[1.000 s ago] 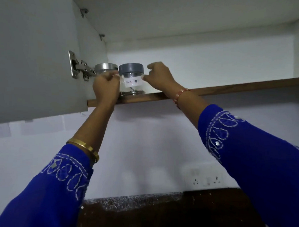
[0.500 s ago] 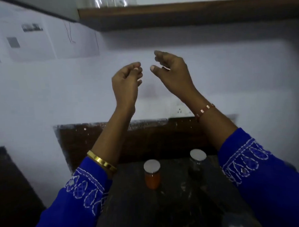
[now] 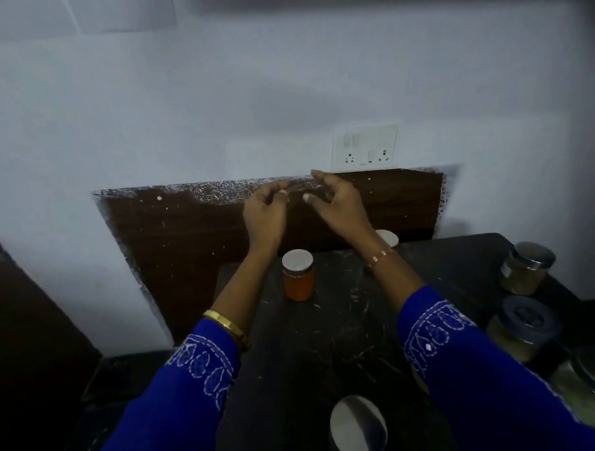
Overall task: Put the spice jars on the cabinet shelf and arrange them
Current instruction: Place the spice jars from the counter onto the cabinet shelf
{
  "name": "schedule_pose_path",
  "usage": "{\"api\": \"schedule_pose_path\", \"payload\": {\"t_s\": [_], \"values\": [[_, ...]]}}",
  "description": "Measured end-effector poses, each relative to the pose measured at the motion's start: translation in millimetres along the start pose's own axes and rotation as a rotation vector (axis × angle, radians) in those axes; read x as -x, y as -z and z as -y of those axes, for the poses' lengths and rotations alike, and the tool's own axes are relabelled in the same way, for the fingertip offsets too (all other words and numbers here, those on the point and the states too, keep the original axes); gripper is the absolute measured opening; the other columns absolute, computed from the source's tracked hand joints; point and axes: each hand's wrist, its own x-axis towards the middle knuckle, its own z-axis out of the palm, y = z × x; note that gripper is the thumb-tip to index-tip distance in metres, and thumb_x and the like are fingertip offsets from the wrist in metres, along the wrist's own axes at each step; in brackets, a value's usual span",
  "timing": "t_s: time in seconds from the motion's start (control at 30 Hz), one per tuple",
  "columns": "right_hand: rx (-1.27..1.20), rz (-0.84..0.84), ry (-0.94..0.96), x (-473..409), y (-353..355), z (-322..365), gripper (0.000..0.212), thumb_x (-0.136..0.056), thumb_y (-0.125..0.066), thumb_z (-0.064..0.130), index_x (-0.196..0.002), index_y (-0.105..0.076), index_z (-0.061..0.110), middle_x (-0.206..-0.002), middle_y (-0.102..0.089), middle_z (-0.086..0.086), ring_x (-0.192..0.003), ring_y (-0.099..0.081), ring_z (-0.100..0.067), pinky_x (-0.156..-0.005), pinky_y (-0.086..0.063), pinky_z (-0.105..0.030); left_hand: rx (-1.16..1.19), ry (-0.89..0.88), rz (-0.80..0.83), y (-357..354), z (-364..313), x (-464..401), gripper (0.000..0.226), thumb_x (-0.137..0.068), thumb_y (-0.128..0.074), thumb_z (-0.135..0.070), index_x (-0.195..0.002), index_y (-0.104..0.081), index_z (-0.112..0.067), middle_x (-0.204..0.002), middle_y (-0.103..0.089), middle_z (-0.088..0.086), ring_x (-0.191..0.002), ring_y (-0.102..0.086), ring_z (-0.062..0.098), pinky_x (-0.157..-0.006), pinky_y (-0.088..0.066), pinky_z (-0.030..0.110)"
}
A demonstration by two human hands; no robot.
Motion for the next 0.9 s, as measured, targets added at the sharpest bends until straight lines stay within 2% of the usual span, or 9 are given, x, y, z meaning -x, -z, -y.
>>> {"api": "schedule_pose_path", "payload": {"t_s": [0.13,0.33,0.47,0.5,0.57,0.63,0.77,0.9], "values": [[0.100,0.089,-0.112,8,-24,-42,0.058,-0.085,-0.064,0.014,-0.138,-0.041,0.009,-0.142,-0.045,-0.012,-0.133,-0.041,-0.021,-0.103,-0.035,-0.025,-0.122,0.105,0.011,6,52,-7,0.025,-0.088,-0.050,-0.006,-0.107,-0.066,-0.006,-0.098,-0.069,0.014,-0.088,-0.061,0.019,-0.087,-0.052,0.043],[0.279,0.251,-0.246,6,-43,-97,0.066,-0.086,-0.064,0.018,-0.143,-0.032,0.013,-0.147,-0.035,-0.010,-0.136,-0.035,-0.023,-0.106,-0.034,-0.031,-0.254,0.215,0.033,8,111,-17,0.029,-0.092,-0.047,-0.006,-0.118,-0.059,-0.004,-0.116,-0.063,0.014,-0.096,-0.062,0.023,-0.078,-0.050,0.029],[0.368,0.367,-0.313,-12,-57,-128,0.074,-0.083,-0.067,0.021,-0.145,-0.027,0.013,-0.150,-0.028,-0.010,-0.138,-0.031,-0.024,-0.110,-0.032,-0.035,-0.328,0.343,0.007,0,142,-25,0.033,-0.094,-0.045,-0.008,-0.125,-0.054,-0.008,-0.122,-0.060,0.011,-0.090,-0.062,0.027,-0.064,-0.047,0.024],[0.384,0.395,-0.323,-17,-62,-136,0.077,-0.082,-0.068,0.021,-0.146,-0.025,0.013,-0.151,-0.026,-0.010,-0.138,-0.030,-0.025,-0.110,-0.031,-0.036,-0.340,0.386,0.016,-2,149,-27,0.034,-0.094,-0.044,-0.007,-0.127,-0.052,-0.009,-0.124,-0.059,0.011,-0.093,-0.062,0.027,-0.066,-0.048,0.024],[0.414,0.444,-0.332,-27,-70,-148,0.080,-0.081,-0.069,0.022,-0.146,-0.022,0.013,-0.152,-0.024,-0.011,-0.139,-0.028,-0.027,-0.111,-0.031,-0.039,-0.359,0.462,0.033,-7,161,-30,0.039,-0.092,-0.044,-0.005,-0.131,-0.048,-0.008,-0.129,-0.056,0.012,-0.107,-0.059,0.031,-0.084,-0.051,0.036],[0.440,0.503,-0.342,-34,-79,-158,0.084,-0.081,-0.069,0.022,-0.147,-0.018,0.014,-0.153,-0.019,-0.011,-0.140,-0.024,-0.029,-0.113,-0.030,-0.042,-0.370,0.516,0.030,-11,171,-33,0.043,-0.091,-0.044,-0.003,-0.134,-0.045,-0.007,-0.134,-0.052,0.014,-0.117,-0.055,0.034,-0.096,-0.046,0.043],[0.466,0.611,-0.359,-42,-94,-175,0.097,-0.077,-0.074,0.023,-0.149,-0.010,0.016,-0.157,-0.008,-0.011,-0.144,-0.013,-0.031,-0.115,-0.022,-0.046,-0.369,0.565,0.045,-15,188,-37,0.044,-0.090,-0.042,0.000,-0.134,-0.045,-0.001,-0.133,-0.052,0.019,-0.118,-0.053,0.036,-0.098,-0.044,0.044],[0.410,0.619,-0.380,-41,-106,-188,0.098,-0.077,-0.073,0.025,-0.149,-0.007,0.019,-0.154,-0.013,-0.011,-0.141,-0.021,-0.032,-0.112,-0.029,-0.046,-0.317,0.516,0.074,-19,196,-37,0.035,-0.086,-0.044,0.006,-0.117,-0.060,0.002,-0.116,-0.064,0.021,-0.110,-0.059,0.033,-0.088,-0.048,0.038]]}}
